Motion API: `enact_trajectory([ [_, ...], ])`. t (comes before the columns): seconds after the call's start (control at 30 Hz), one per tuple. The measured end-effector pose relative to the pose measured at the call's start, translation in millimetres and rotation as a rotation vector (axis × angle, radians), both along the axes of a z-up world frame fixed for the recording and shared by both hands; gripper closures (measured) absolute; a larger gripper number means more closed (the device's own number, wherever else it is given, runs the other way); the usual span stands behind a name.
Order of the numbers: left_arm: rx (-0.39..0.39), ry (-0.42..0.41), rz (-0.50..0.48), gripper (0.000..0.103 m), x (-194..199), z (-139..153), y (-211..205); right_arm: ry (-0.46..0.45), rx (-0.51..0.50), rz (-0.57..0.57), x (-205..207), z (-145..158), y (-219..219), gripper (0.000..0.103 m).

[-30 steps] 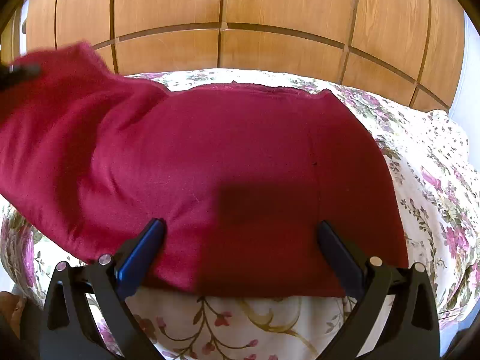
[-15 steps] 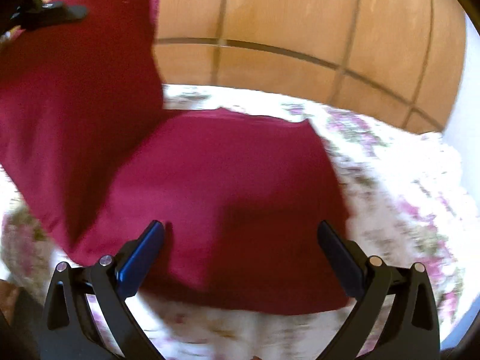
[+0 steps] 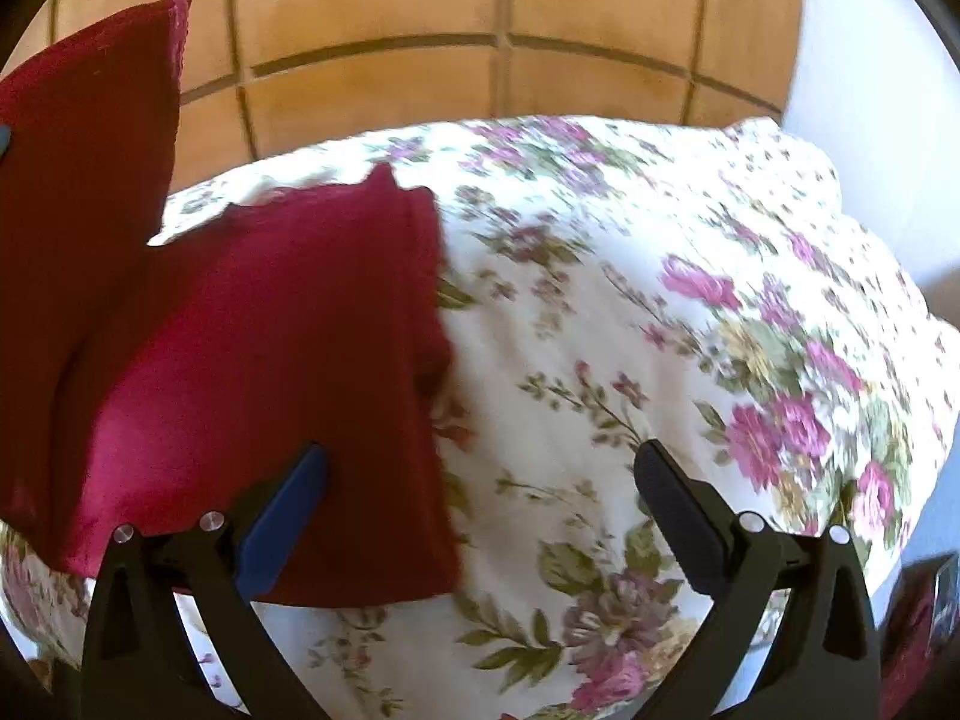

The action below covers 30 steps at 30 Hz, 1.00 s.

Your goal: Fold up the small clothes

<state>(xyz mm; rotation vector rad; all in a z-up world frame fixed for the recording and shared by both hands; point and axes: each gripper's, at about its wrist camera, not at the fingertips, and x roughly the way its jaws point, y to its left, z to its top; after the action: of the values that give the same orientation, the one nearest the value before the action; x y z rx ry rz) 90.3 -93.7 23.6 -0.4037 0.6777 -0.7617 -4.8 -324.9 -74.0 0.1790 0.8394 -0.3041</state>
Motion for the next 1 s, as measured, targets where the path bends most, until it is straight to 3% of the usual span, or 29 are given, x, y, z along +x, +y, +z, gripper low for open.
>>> enact_trajectory([
  [0.47, 0.216, -0.048, -0.150, 0.079, -1.8, -38.4, -104.8, 0.000, 0.192, -0.102, -22.8, 3.6, -45.7, 0.002],
  [0.6, 0.307, -0.073, -0.154, 0.078, -7.1, -52.3, -123.8, -0.012, 0.233, -0.184, -35.8, 5.2, -65.9, 0.002],
  [0.67, 0.325, -0.076, -0.176, 0.067, -11.5, -57.5, -130.7, -0.001, 0.236, -0.226, -37.7, 3.0, -75.5, 0.002],
  [0.73, 0.314, -0.068, -0.219, 0.041, -17.4, -59.7, -137.2, 0.016, 0.256, -0.272, -40.7, -2.3, -84.9, 0.002],
  [0.83, 0.300, -0.102, -0.295, 0.018, -38.9, -57.9, -144.4, 0.033, 0.293, -0.300, -43.1, -9.9, -93.3, 0.002],
  [0.9, 0.296, -0.137, -0.315, 0.017, -55.1, -53.5, -141.8, 0.044, 0.290, -0.309, -43.8, -12.6, -95.9, 0.002],
  [1.0, 0.214, -0.145, -0.309, 0.016, -70.3, -46.6, -118.0, 0.036, 0.269, -0.315, -43.7, -10.5, -95.6, 0.002],
])
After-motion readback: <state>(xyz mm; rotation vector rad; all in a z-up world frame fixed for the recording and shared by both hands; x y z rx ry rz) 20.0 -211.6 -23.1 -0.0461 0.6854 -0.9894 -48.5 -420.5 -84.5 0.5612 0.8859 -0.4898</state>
